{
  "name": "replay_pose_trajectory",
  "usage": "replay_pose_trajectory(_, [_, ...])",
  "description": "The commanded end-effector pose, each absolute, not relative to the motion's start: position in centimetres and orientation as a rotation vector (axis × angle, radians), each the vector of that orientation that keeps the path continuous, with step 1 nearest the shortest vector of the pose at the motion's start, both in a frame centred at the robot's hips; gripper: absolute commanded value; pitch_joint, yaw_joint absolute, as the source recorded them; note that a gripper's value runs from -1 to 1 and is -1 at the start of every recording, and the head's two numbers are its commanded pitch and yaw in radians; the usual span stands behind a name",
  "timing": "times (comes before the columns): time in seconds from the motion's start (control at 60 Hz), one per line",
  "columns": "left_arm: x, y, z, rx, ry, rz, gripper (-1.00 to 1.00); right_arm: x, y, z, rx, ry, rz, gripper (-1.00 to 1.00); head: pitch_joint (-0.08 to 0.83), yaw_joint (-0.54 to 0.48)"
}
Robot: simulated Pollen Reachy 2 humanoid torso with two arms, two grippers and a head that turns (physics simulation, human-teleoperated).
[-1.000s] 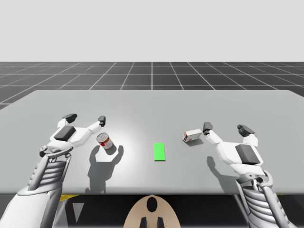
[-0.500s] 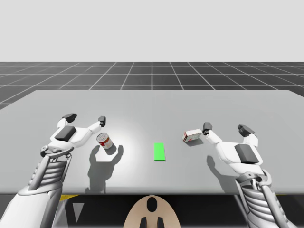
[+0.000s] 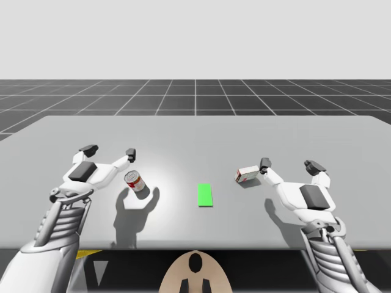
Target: Look at the card. If it is red, pick the object on the left. If it is green, pick the object on the right.
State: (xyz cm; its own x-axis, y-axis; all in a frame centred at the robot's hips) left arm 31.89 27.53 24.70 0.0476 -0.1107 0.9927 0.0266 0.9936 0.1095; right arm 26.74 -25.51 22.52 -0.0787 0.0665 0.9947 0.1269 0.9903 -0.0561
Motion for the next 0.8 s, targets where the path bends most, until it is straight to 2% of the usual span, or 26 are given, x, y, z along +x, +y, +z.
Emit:
replay_pose_trajectory(0.017, [31.74,27.54,24.95,0.06,-1.533,-0.101,-1.0,26.76,-25.31,22.36,-0.141,-1.648,-0.056,-1.0,0.765,-0.05])
replay_pose_trajectory(0.117, [31.68,27.6,25.11,0.057,-1.539,-0.097,-1.0,26.73,-25.29,22.46,-0.14,-1.651,-0.055,-1.0,0.786,-0.07])
replay_pose_trajectory(0.283, [31.62,27.59,25.21,0.056,-1.547,-0.095,-1.0,26.71,-25.27,22.49,-0.141,-1.652,-0.055,-1.0,0.767,-0.09])
replay_pose_trajectory(0.483, [31.5,27.53,25.28,0.053,-1.554,-0.095,-1.0,26.72,-25.19,22.37,-0.142,-1.65,-0.049,-1.0,0.703,-0.22])
replay_pose_trajectory(0.667, [31.46,27.48,25.26,0.052,-1.553,-0.093,-1.0,26.74,-25.19,22.26,-0.144,-1.648,-0.049,-1.0,0.688,-0.32])
replay_pose_trajectory(0.8, [31.45,27.47,25.2,0.054,-1.552,-0.094,-1.0,26.74,-25.16,22.26,-0.157,-1.652,-0.057,-1.0,0.67,-0.36])
